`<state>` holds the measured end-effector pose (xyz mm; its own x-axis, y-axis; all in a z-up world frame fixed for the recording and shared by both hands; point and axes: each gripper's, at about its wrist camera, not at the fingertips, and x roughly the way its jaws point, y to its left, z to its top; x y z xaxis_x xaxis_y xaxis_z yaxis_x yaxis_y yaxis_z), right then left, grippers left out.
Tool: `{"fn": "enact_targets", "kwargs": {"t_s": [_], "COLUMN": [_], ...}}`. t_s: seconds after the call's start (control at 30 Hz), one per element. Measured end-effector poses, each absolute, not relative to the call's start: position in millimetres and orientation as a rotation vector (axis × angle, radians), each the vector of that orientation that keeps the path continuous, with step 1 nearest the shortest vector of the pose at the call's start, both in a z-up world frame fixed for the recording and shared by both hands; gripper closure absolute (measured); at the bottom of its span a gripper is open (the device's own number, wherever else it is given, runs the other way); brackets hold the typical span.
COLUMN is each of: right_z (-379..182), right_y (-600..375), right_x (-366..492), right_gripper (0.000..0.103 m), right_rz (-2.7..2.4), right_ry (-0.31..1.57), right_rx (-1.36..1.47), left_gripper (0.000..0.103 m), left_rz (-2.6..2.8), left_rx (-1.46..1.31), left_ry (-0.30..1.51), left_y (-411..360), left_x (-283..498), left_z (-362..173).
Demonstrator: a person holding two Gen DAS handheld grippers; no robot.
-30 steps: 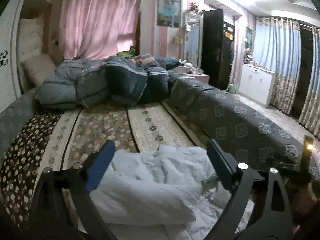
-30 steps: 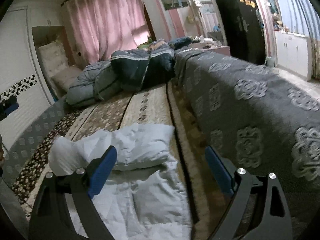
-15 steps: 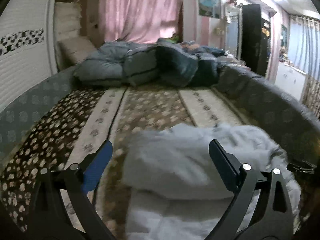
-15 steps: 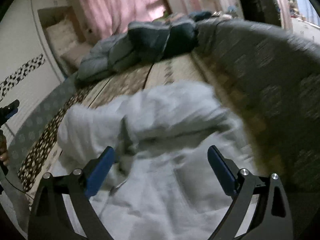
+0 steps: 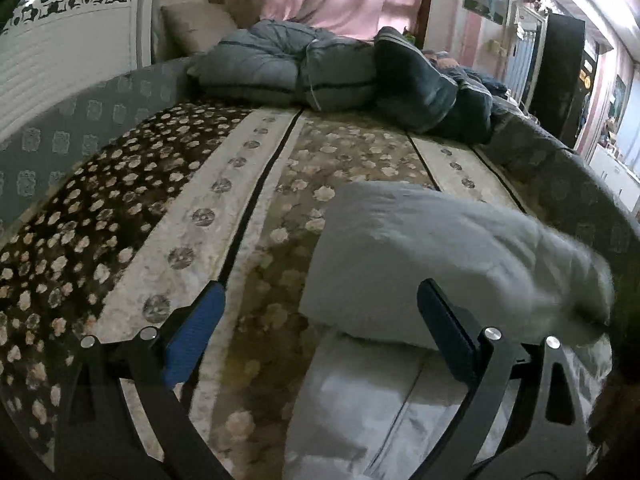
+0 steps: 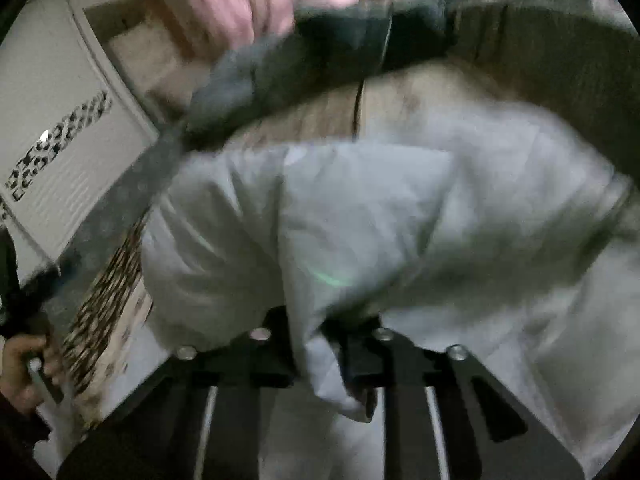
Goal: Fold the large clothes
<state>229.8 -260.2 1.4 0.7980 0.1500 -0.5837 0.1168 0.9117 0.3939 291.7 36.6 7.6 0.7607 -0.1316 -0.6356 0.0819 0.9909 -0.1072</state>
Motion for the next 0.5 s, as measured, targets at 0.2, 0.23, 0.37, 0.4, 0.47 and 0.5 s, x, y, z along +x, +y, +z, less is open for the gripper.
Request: {"fn": "enact_targets", "kwargs": {"t_s": [0.2, 0.23, 0.37, 0.4, 0.47, 0.5], "right_z": [35, 23, 14, 22, 40, 45], "right_y": [-346, -352, -364, -367, -364, -355], "right_x": [232, 240, 242, 236, 228, 232], "right_gripper": [0.087, 0.077, 0.035, 0.024, 0.012, 0.008], "right_rz": [-0.222, -0.26, -0.42, -0.438, -0.426, -0.396], "right_ry": [0.658, 0.735, 0.801, 0.748, 0.606, 0.582], "right_rx": [0.337, 0.3, 0.197, 0.228, 0.297, 0.287], "left_gripper": [0.005, 0.005, 0.005, 0.005, 0.005, 0.005], "left_rz": [-0.179, -0.19, -0.224, -0.236, -0.25, -0.259], "left_rx": [-0.126, -0.131, -0.121, -0.116, -0.095, -0.076], "left_ry": [0.638, 0.638, 0.661, 0.665, 0.664, 0.667], "left_y": [-4, -12, -54, -66, -83, -93], "left_x": [310, 314, 332, 336, 343, 349], "left_z": [26, 26, 16, 15, 14, 13]}}
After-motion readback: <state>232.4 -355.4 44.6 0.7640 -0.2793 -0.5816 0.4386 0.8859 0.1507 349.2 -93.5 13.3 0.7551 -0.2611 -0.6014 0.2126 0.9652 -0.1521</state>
